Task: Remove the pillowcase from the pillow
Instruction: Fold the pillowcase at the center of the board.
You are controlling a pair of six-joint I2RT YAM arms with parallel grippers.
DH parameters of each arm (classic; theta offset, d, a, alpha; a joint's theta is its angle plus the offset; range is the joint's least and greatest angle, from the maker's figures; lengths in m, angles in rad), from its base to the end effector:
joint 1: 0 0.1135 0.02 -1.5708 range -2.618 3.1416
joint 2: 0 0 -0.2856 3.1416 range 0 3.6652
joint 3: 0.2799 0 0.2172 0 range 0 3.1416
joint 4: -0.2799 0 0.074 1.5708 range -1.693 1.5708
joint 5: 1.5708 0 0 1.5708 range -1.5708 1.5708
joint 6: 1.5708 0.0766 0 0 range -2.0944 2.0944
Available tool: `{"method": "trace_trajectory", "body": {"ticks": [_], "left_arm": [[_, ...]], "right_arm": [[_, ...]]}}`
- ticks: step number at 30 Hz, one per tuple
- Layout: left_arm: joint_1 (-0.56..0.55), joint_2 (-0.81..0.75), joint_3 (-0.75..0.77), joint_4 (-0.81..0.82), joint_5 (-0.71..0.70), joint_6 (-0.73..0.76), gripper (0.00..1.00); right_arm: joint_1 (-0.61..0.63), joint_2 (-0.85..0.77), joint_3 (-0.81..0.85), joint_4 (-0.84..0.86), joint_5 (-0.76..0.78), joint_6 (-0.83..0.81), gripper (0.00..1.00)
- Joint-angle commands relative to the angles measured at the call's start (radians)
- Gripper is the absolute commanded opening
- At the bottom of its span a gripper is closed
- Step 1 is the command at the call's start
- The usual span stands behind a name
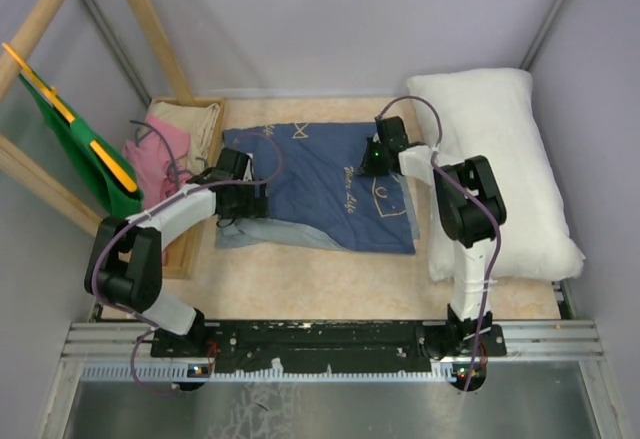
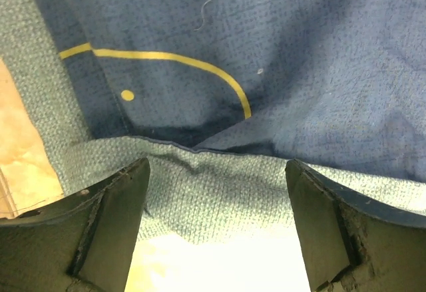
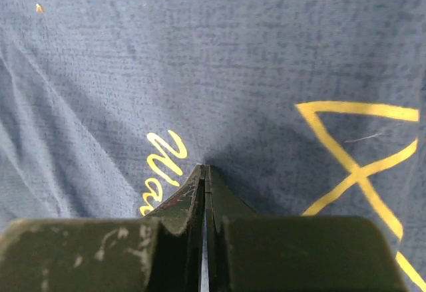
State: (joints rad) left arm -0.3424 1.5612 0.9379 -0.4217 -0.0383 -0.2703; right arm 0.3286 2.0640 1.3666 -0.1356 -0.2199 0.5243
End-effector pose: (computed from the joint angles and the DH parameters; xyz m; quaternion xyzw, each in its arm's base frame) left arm 0.2811 -0.0971 0.1957 0.0298 0.9650 -0.0607 0.2533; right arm 0.4241 0.1623 0.1669 0.0512 0.9265 0.2414 0.2840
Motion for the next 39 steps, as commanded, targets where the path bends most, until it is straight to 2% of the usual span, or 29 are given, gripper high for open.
{"method": "trace_trajectory", "body": {"ticks": [1,5,9,13,17,22,29,34,39], "left_arm": [[-0.003,-0.085,-0.013,-0.051,-0.033,-0.044,0.88],[-0.002,-0.146,-0.03,-0.061,0.029,-0.079,0.88],[-0.004,-0.201,-0.077,-0.043,0.077,-0.134,0.87],[-0.003,-0.274,-0.102,0.001,0.027,-0.164,0.87],[-0.001,-0.304,-0.101,0.054,-0.026,-0.179,0.89],[0.001,-0.302,-0.114,0.142,0.011,-0.193,0.9],[-0.003,-0.205,-0.148,0.379,0.1,-0.19,0.9],[-0.014,-0.106,-0.175,0.416,0.099,-0.195,0.89],[-0.036,-0.121,-0.288,0.403,0.112,-0.224,0.89]], "right_arm": [[0.121,-0.115,0.08,-0.023,0.14,-0.12,0.0],[0.198,-0.099,0.098,0.089,-0.014,0.007,0.0],[0.296,0.005,0.191,0.105,-0.102,0.053,0.0],[0.365,0.072,0.213,0.19,-0.203,0.123,0.0],[0.418,0.122,0.201,0.254,-0.236,0.165,0.0],[0.443,0.139,0.104,0.372,-0.238,0.239,0.0],[0.442,0.143,-0.006,0.408,-0.178,0.249,0.0],[0.438,0.154,-0.014,0.39,-0.13,0.264,0.0],[0.411,0.167,-0.013,0.386,-0.102,0.305,0.0]]}}
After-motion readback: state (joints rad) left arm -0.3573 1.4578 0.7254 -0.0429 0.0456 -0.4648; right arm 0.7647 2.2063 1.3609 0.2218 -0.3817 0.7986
